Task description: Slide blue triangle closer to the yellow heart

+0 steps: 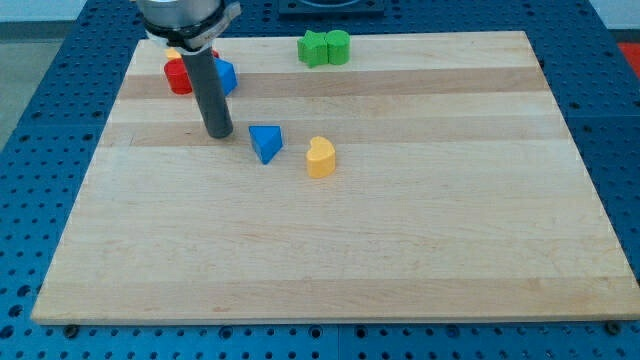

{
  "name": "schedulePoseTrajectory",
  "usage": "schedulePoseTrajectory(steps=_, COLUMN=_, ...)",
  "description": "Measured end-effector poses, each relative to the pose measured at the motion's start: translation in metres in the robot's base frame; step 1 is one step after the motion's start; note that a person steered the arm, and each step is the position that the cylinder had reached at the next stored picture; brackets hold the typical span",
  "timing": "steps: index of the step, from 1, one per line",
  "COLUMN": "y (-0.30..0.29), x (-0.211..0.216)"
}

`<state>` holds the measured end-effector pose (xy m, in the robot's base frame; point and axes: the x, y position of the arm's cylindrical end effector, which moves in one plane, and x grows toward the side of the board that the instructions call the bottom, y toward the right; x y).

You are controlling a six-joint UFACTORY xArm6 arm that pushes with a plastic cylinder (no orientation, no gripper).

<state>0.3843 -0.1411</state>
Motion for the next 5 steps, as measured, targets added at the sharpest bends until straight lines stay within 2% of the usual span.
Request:
schedulePoseTrajectory(steps=2, y=0.016, x=0.017)
schedulePoseTrajectory(steps=5, y=0.071, x=0.019)
